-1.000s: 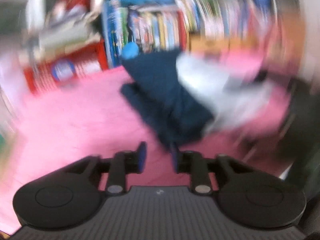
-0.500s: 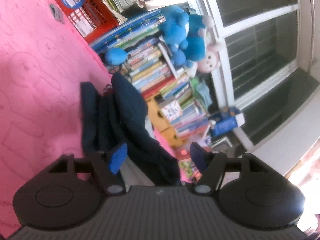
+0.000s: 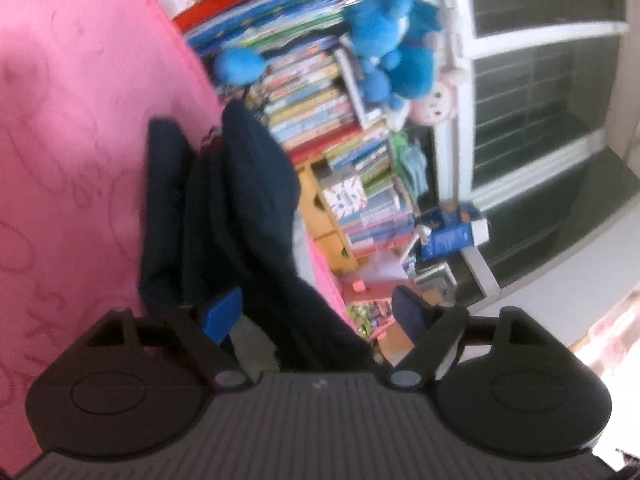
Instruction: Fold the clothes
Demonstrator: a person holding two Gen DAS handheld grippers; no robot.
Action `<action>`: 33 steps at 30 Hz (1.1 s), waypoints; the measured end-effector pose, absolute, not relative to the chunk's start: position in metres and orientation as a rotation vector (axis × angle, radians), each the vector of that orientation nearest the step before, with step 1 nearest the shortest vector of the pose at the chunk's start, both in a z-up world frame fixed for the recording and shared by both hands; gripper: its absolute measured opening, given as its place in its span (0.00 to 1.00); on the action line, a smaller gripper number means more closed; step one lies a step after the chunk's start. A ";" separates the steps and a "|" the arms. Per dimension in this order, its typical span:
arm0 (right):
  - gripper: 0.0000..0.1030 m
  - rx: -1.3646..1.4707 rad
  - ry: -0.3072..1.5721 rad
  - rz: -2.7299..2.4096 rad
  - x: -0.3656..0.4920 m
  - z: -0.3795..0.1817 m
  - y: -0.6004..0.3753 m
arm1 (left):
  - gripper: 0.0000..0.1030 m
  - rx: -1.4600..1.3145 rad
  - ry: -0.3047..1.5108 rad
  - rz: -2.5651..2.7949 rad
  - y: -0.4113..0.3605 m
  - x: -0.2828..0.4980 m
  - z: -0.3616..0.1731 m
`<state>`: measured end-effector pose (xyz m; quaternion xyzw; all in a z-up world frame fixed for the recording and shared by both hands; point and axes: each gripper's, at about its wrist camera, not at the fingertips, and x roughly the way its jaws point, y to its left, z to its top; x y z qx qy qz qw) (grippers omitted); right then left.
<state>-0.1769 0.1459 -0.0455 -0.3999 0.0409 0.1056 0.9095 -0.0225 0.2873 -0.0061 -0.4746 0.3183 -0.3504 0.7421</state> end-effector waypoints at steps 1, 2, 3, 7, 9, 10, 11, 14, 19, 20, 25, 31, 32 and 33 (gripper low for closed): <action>0.10 -0.825 0.073 0.216 -0.178 -0.046 0.146 | 0.79 -1.048 0.714 -0.762 0.285 -0.018 -0.009; 0.10 -0.828 0.063 0.215 -0.179 -0.048 0.146 | 0.79 -1.050 0.726 -0.754 0.283 -0.014 -0.011; 0.10 -0.839 0.057 0.216 -0.180 -0.049 0.147 | 0.79 -1.047 0.733 -0.746 0.281 -0.010 -0.012; 0.10 -0.882 0.034 0.217 -0.183 -0.055 0.150 | 0.50 -1.021 0.748 -0.715 0.273 0.004 -0.013; 0.12 -0.916 0.022 0.207 -0.181 -0.058 0.153 | 0.35 -1.001 0.753 -0.721 0.270 0.007 -0.012; 0.19 -0.956 0.011 0.197 -0.179 -0.061 0.156 | 0.32 -0.990 0.755 -0.732 0.269 0.008 -0.012; 0.30 -0.993 -0.001 0.188 -0.177 -0.063 0.159 | 0.31 -0.980 0.756 -0.743 0.268 0.007 -0.012; 0.23 -1.010 -0.003 0.209 -0.172 -0.064 0.164 | 0.31 -0.980 0.745 -0.744 0.272 0.006 -0.011; 0.12 -0.973 -0.002 0.225 -0.168 -0.062 0.163 | 0.61 -1.008 0.770 -0.727 0.267 0.021 -0.014; 0.11 -0.971 0.000 0.227 -0.167 -0.062 0.164 | 0.60 -1.004 0.776 -0.716 0.265 0.025 -0.013; 0.09 -0.957 0.009 0.226 -0.163 -0.060 0.163 | 0.22 -0.888 0.766 -0.614 0.259 0.045 -0.002; 0.08 -0.940 0.016 0.237 -0.162 -0.057 0.161 | 0.11 -0.890 0.753 -0.575 0.270 0.074 -0.005; 0.08 -0.938 0.019 0.238 -0.162 -0.056 0.161 | 0.10 -0.877 0.752 -0.572 0.269 0.080 -0.004; 0.08 -0.937 0.020 0.237 -0.162 -0.055 0.160 | 0.10 -0.864 0.748 -0.568 0.269 0.085 -0.003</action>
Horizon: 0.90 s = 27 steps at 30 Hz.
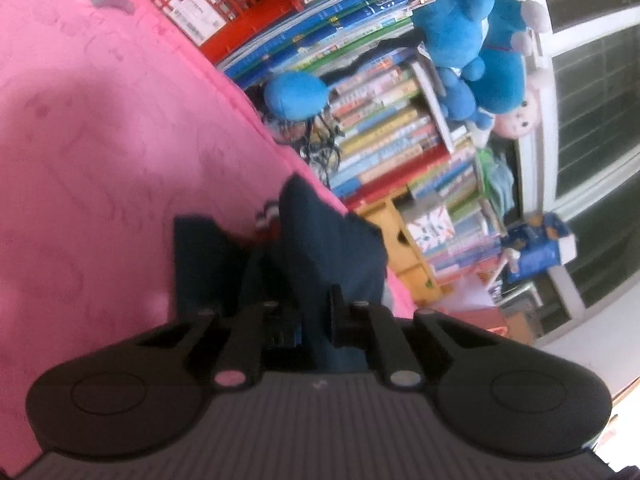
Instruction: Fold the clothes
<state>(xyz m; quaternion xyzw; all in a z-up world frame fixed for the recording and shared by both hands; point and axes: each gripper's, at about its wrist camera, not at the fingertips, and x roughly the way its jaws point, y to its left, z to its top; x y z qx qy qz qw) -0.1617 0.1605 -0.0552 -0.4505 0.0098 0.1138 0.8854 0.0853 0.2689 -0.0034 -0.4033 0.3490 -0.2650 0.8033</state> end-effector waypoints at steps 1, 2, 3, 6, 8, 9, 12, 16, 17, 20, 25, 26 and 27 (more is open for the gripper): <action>0.08 -0.936 0.021 0.236 -0.162 -0.055 0.160 | 0.10 -0.854 0.740 -0.563 0.269 0.091 -0.002; 0.08 -0.938 0.022 0.236 -0.163 -0.055 0.160 | 0.09 -0.852 0.729 -0.552 0.271 0.096 -0.002; 0.08 -0.939 0.022 0.235 -0.166 -0.055 0.160 | 0.07 -0.855 0.710 -0.536 0.273 0.100 -0.001; 0.08 -0.945 0.023 0.243 -0.171 -0.056 0.162 | 0.06 -0.865 0.682 -0.474 0.279 0.113 -0.002; 0.08 -0.951 0.024 0.246 -0.173 -0.058 0.162 | 0.06 -0.867 0.672 -0.432 0.282 0.120 -0.003; 0.08 -0.950 0.025 0.246 -0.175 -0.059 0.163 | 0.06 -0.871 0.666 -0.433 0.285 0.117 -0.001; 0.08 -0.947 0.020 0.243 -0.178 -0.060 0.163 | 0.12 -0.878 0.650 -0.453 0.292 0.103 0.007; 0.08 -0.944 0.011 0.236 -0.183 -0.061 0.163 | 0.47 -0.879 0.679 -0.531 0.302 0.067 0.016; 0.08 -0.947 0.009 0.234 -0.182 -0.061 0.163 | 0.51 -0.877 0.698 -0.564 0.303 0.055 0.015; 0.09 -0.957 0.005 0.228 -0.185 -0.063 0.164 | 0.71 -0.853 0.758 -0.646 0.294 0.028 0.013; 0.09 -0.974 0.001 0.222 -0.185 -0.065 0.166 | 0.24 -0.826 0.818 -0.693 0.275 0.011 0.003; 0.09 -0.976 0.001 0.221 -0.185 -0.066 0.166 | 0.19 -0.831 0.828 -0.682 0.273 0.014 0.000; 0.09 -0.979 0.003 0.220 -0.185 -0.066 0.166 | 0.16 -0.834 0.837 -0.674 0.272 0.017 -0.002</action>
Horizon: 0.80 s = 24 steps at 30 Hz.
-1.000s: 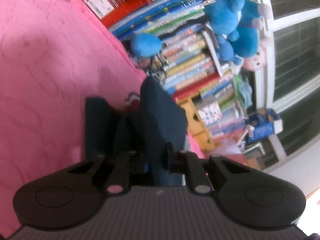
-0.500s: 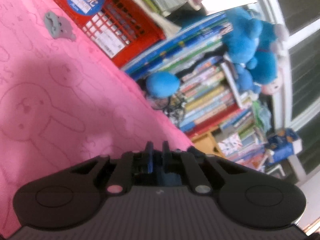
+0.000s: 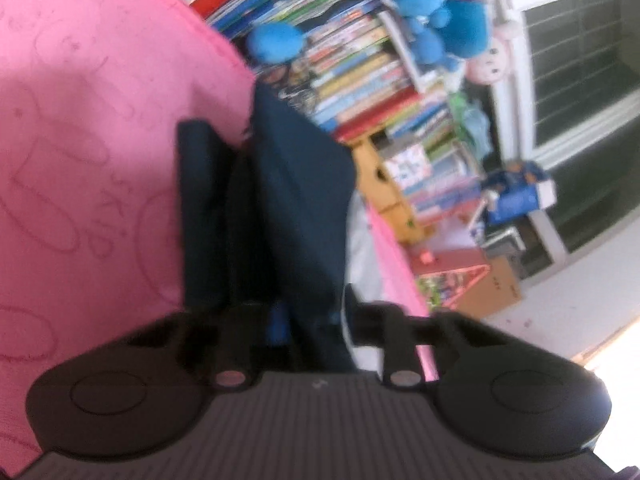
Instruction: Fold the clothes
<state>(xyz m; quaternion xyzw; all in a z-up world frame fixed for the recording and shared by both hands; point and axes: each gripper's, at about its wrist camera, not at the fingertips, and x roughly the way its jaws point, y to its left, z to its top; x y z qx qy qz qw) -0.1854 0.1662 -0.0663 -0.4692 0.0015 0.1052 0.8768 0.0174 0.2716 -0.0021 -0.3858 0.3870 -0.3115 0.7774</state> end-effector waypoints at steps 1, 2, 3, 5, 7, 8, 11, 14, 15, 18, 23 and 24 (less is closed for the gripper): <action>0.09 -0.981 0.012 0.222 -0.185 -0.067 0.166 | 0.14 -0.836 0.836 -0.675 0.271 0.019 -0.003; 0.09 -0.983 0.015 0.220 -0.184 -0.067 0.167 | 0.14 -0.837 0.836 -0.675 0.271 0.022 -0.004; 0.09 -0.984 0.015 0.218 -0.184 -0.067 0.167 | 0.13 -0.837 0.835 -0.676 0.271 0.024 -0.004; 0.09 -0.988 0.016 0.217 -0.185 -0.068 0.167 | 0.13 -0.837 0.826 -0.679 0.272 0.027 -0.004; 0.09 -0.993 0.009 0.216 -0.186 -0.068 0.167 | 0.11 -0.865 0.812 -0.673 0.276 0.032 -0.006; 0.09 -0.996 0.006 0.217 -0.186 -0.068 0.167 | 0.11 -0.882 0.806 -0.672 0.278 0.035 -0.008; 0.09 -1.004 0.002 0.222 -0.187 -0.069 0.168 | 0.10 -0.914 0.795 -0.653 0.279 0.043 -0.013; 0.09 -1.016 -0.004 0.237 -0.189 -0.071 0.169 | 0.10 -0.955 0.782 -0.630 0.284 0.056 -0.018; 0.09 -1.019 -0.008 0.242 -0.190 -0.071 0.169 | 0.10 -0.971 0.775 -0.617 0.287 0.059 -0.020; 0.09 -1.031 -0.022 0.266 -0.192 -0.072 0.169 | 0.10 -1.003 0.752 -0.578 0.291 0.066 -0.024; 0.10 -1.037 -0.036 0.299 -0.196 -0.071 0.168 | 0.11 -1.001 0.721 -0.514 0.291 0.074 -0.025; 0.10 -1.034 -0.043 0.301 -0.196 -0.070 0.167 | 0.11 -0.978 0.707 -0.485 0.290 0.074 -0.020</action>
